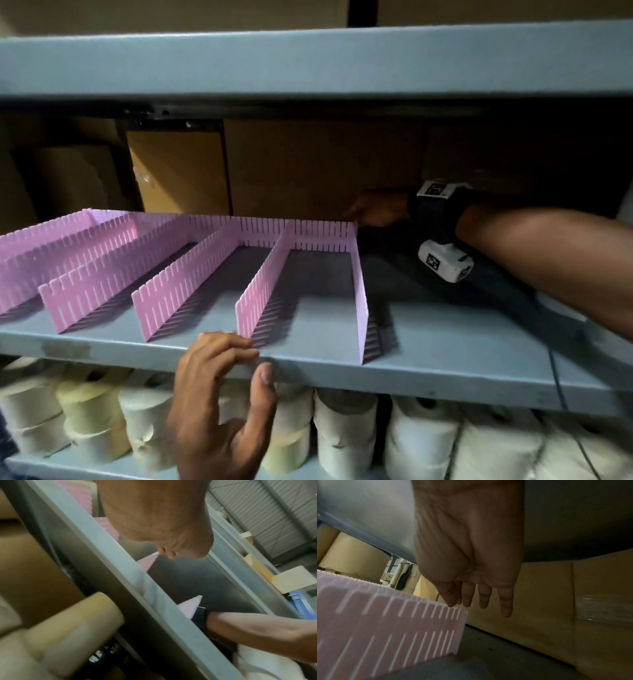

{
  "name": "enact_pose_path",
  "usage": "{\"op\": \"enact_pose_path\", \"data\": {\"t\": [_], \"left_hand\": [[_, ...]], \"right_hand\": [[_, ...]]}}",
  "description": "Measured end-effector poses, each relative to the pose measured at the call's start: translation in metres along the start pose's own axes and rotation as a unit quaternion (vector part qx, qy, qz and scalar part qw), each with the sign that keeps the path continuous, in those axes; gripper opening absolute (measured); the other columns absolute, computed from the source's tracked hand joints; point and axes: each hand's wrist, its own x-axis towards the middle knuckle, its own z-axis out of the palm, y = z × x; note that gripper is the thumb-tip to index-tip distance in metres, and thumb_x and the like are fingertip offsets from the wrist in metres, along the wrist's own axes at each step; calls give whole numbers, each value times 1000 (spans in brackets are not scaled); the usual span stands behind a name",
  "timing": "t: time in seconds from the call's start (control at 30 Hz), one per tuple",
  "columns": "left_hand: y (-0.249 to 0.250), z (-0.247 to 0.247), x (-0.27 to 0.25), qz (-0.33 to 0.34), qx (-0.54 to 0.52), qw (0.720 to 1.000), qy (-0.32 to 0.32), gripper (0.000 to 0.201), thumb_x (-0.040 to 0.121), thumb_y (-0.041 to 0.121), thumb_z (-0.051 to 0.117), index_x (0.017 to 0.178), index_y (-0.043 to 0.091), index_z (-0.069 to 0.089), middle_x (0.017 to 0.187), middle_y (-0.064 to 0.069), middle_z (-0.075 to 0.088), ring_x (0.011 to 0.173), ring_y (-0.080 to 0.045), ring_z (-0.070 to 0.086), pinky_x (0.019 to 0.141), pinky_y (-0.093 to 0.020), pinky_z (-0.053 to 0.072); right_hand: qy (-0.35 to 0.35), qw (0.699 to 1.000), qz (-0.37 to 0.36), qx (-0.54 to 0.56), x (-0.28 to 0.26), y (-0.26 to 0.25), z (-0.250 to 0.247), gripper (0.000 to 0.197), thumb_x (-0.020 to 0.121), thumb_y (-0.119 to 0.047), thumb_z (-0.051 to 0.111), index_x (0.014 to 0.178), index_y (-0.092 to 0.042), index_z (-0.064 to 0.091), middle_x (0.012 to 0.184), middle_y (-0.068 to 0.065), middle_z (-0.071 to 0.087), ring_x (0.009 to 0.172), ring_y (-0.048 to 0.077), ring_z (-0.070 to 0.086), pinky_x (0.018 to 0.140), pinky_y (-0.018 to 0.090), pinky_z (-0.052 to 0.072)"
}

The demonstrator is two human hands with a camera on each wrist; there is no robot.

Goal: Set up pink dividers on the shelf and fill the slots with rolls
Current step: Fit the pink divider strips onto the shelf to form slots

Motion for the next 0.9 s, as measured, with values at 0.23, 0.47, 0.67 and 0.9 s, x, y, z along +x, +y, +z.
{"op": "enact_pose_path", "data": {"t": [0.23,0.47,0.67,0.9], "left_hand": [[33,50,-12,-84,-64,987,-120,18,88,29,66,94,13,72,99,11,71,100,-11,68,108,-46,44],[28,62,-18,-80,-19,986,-146,10,89,35,68,89,25,70,96,19,68,100,-4,65,102,-36,32],[27,66,-21,-57,8,989,-138,13,88,36,69,83,26,73,96,16,69,98,-8,66,102,-35,30],[25,67,-22,-43,17,989,-137,12,88,38,68,83,28,74,98,19,67,100,-5,63,104,-36,29]], "right_hand": [[20,1000,-14,-9,-7,18,26,39,98,-11,53,136,-12,58,138,13,58,125,28,55,95,23,37],[34,997,-33,-55,-7,28,26,48,101,-11,49,148,-13,43,155,11,40,142,30,37,116,35,24],[46,991,-39,-116,-7,30,30,54,98,-5,47,150,-19,41,158,9,36,144,30,34,119,44,26],[23,995,-60,-73,-6,30,20,48,97,-13,53,145,-22,49,149,7,48,135,28,46,104,31,31]]}}
